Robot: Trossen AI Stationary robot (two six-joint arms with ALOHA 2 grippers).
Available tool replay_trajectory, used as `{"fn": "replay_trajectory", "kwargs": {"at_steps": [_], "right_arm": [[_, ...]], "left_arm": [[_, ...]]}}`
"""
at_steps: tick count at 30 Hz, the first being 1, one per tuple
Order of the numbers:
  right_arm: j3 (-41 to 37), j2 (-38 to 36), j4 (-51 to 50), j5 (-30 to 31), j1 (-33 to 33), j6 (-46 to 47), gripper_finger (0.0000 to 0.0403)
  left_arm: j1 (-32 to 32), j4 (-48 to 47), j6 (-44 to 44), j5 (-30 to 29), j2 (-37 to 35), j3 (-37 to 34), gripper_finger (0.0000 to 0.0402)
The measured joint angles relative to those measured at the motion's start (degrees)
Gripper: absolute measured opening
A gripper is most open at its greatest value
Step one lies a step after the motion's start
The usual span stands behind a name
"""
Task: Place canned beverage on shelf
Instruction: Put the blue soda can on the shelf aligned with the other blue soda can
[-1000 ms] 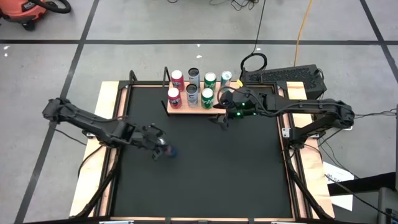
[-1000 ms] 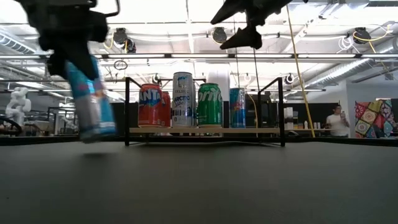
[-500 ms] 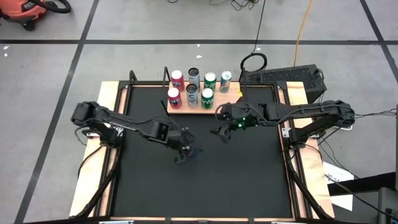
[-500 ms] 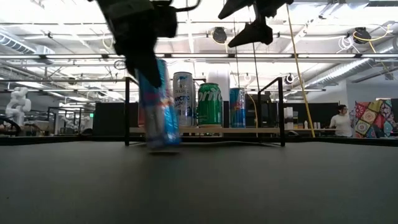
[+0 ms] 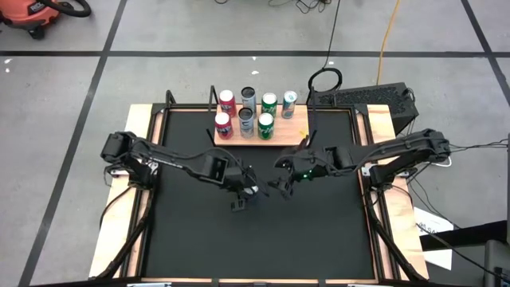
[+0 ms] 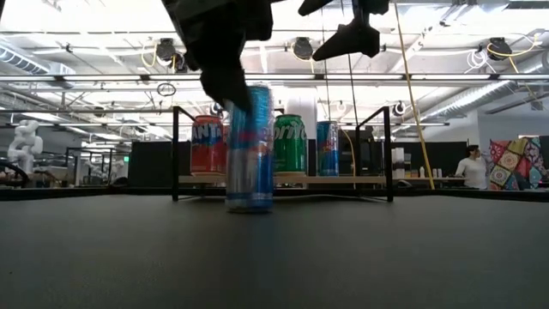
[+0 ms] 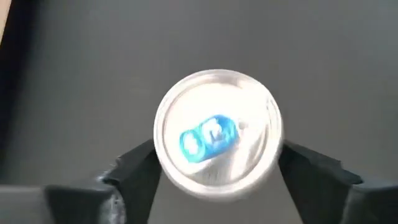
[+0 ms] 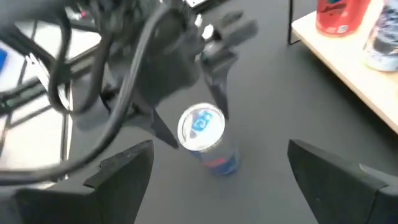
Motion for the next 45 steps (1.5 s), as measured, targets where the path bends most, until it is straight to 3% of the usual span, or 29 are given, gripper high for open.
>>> {"fn": "replay_trajectory", "kwargs": {"at_steps": [5, 10, 13, 21, 28, 37, 41, 45], "right_arm": [[0.0, 4.1, 1.9, -0.2, 0.5, -4.4, 0.0357], [0.0, 9.2, 7.9, -0.3, 0.5, -8.2, 0.0357], [0.0, 11.0, 11.8, -1.8, 0.5, -9.7, 0.0357], [0.0, 16.5, 16.9, -3.4, 0.9, -22.1, 0.0357], [0.0, 19.9, 17.8, -3.4, 0.5, -24.6, 0.0357], [0.0, 22.1, 22.2, -3.3, 0.4, -22.7, 0.0351], [0.0, 22.1, 22.3, -3.4, -0.2, -20.4, 0.0318], [0.0, 22.1, 20.7, -3.5, -1.1, -18.6, 0.0249]], "left_arm": [[0.0, -7.5, -0.2, -0.4, -0.2, 3.9, 0.0356], [-0.1, -18.4, -0.3, -1.2, -0.4, 8.5, 0.0382], [-0.2, -21.4, -0.9, -1.9, -2.0, 8.5, 0.0384], [0.6, -22.4, -3.4, -10.5, -10.4, 7.2, 0.0384], [2.0, -25.2, -5.4, -14.5, -16.1, 6.7, 0.0384], [2.5, -28.5, -6.4, -16.1, -17.0, 6.6, 0.0384], [2.6, -28.7, -6.4, -16.7, -17.0, 6.6, 0.0384], [2.8, -30.5, -6.4, -17.9, -17.0, 6.6, 0.0384]]}}
